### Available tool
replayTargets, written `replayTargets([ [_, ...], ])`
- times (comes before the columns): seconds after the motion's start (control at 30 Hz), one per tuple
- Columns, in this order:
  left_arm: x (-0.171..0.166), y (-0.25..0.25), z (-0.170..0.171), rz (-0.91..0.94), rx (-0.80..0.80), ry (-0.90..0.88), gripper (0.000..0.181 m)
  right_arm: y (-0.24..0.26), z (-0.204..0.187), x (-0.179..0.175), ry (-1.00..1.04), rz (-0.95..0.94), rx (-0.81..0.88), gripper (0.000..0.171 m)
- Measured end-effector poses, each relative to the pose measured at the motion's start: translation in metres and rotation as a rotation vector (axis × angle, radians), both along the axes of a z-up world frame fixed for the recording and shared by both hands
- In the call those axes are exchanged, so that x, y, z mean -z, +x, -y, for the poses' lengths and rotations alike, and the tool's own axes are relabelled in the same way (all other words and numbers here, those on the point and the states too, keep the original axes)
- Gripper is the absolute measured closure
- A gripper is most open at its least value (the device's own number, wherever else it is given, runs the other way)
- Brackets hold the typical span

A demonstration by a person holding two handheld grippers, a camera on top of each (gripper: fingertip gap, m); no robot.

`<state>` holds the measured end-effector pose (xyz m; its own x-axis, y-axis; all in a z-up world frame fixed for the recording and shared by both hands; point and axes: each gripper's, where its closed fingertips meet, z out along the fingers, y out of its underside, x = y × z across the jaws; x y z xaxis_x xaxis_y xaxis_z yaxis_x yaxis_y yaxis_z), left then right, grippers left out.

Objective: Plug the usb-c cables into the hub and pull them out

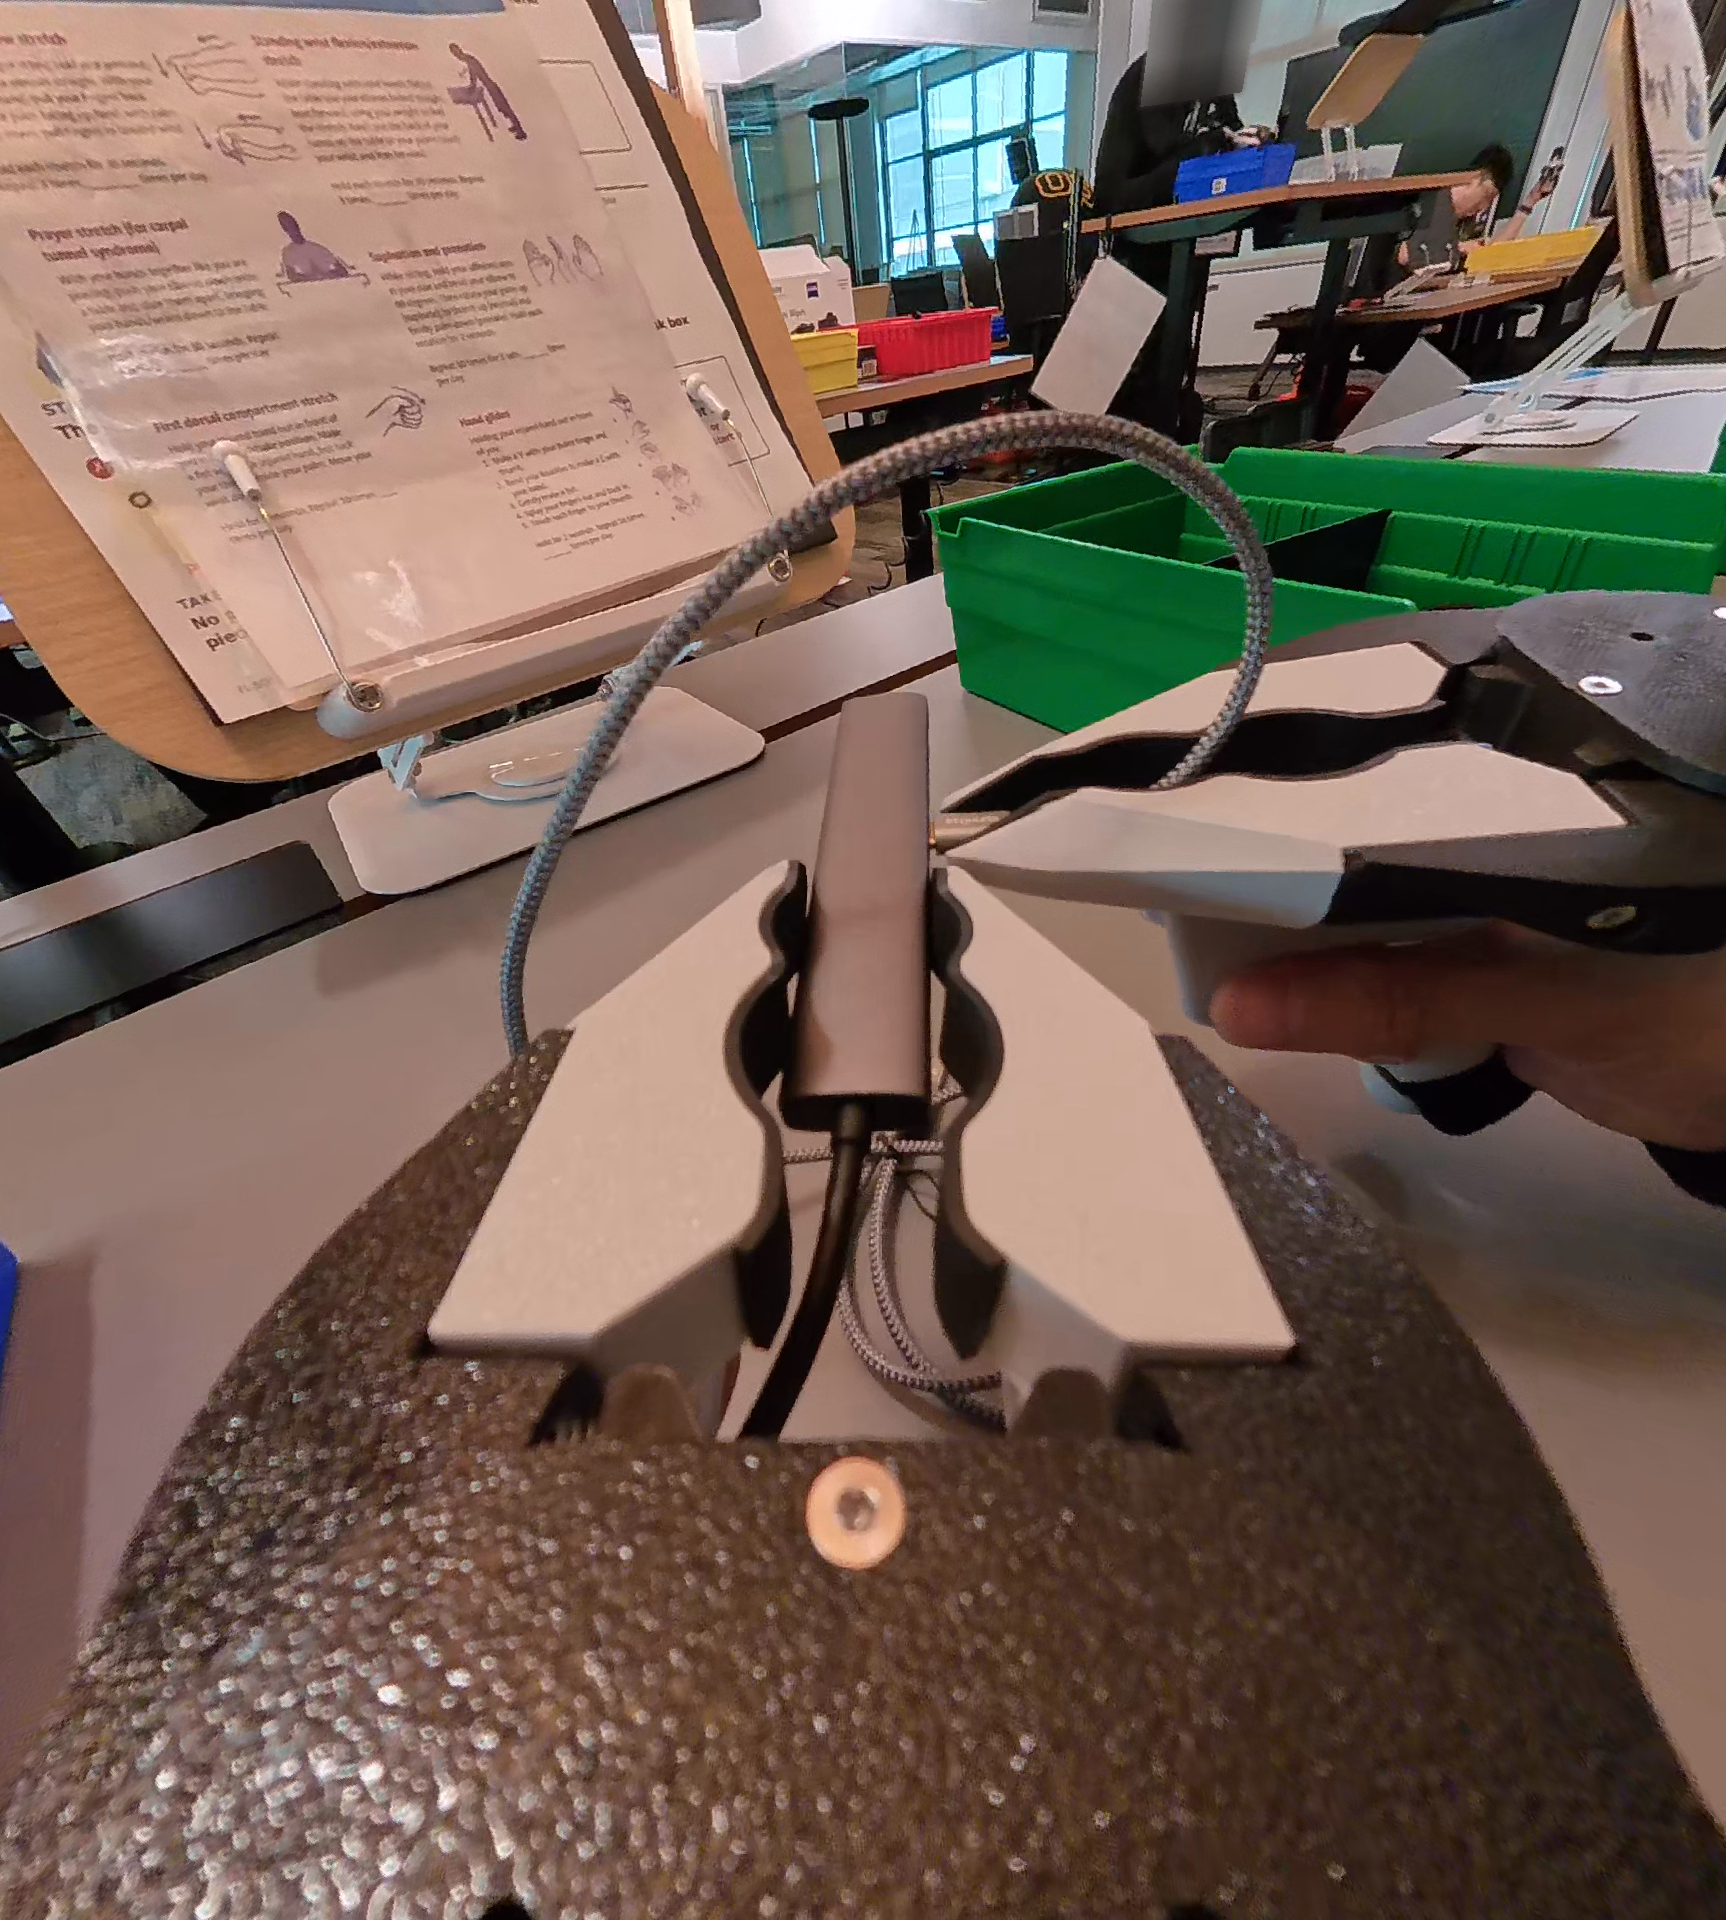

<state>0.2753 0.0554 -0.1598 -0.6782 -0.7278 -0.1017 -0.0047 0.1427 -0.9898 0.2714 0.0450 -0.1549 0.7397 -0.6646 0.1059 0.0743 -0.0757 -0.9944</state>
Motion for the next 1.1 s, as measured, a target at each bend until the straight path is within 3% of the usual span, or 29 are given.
replayTargets([
  [0.27, -0.005, 0.0, -0.006, 0.061, -0.036, 0.073, 0.159, 0.0, -0.004, -0.003, -0.073, -0.002, 0.064, 0.162],
  [0.37, -0.01, 0.0, -0.008, 0.048, -0.03, 0.025, 0.159, -0.002, -0.004, -0.008, -0.045, -0.046, 0.053, 0.162],
  [0.43, -0.016, 0.023, -0.05, 0.075, -0.248, 0.015, 0.16, -0.011, 0.006, -0.01, -0.055, -0.03, 0.064, 0.162],
  [0.47, -0.019, 0.032, -0.075, 0.011, -0.294, -0.094, 0.16, -0.015, 0.015, -0.013, -0.03, -0.025, 0.083, 0.162],
  [0.53, -0.021, 0.029, -0.08, -0.056, -0.174, -0.264, 0.16, -0.012, 0.029, -0.021, 0.088, -0.04, 0.097, 0.162],
  [0.6, -0.018, 0.012, -0.042, -0.021, 0.007, -0.182, 0.16, -0.007, 0.039, -0.038, 0.166, -0.011, 0.117, 0.162],
  [0.73, 0.02, -0.025, 0.019, -0.013, 0.327, 0.142, 0.16, -0.007, 0.053, -0.062, 0.122, 0.096, 0.164, 0.162],
  [0.87, 0.005, -0.092, 0.046, 0.057, 0.746, 0.044, 0.16, 0.009, 0.082, -0.076, 0.151, 0.049, 0.241, 0.163],
  [0.93, -0.018, -0.096, 0.038, 0.097, 0.771, -0.078, 0.16, 0.002, 0.093, -0.104, 0.243, 0.062, 0.208, 0.162],
  [1.0, -0.037, -0.083, 0.021, 0.153, 0.684, -0.166, 0.161, -0.002, 0.102, -0.137, 0.25, 0.101, 0.2, 0.162],
  [1.1, -0.026, -0.073, 0.014, 0.141, 0.636, -0.085, 0.16, -0.005, 0.11, -0.185, 0.152, 0.144, 0.181, 0.162],
])
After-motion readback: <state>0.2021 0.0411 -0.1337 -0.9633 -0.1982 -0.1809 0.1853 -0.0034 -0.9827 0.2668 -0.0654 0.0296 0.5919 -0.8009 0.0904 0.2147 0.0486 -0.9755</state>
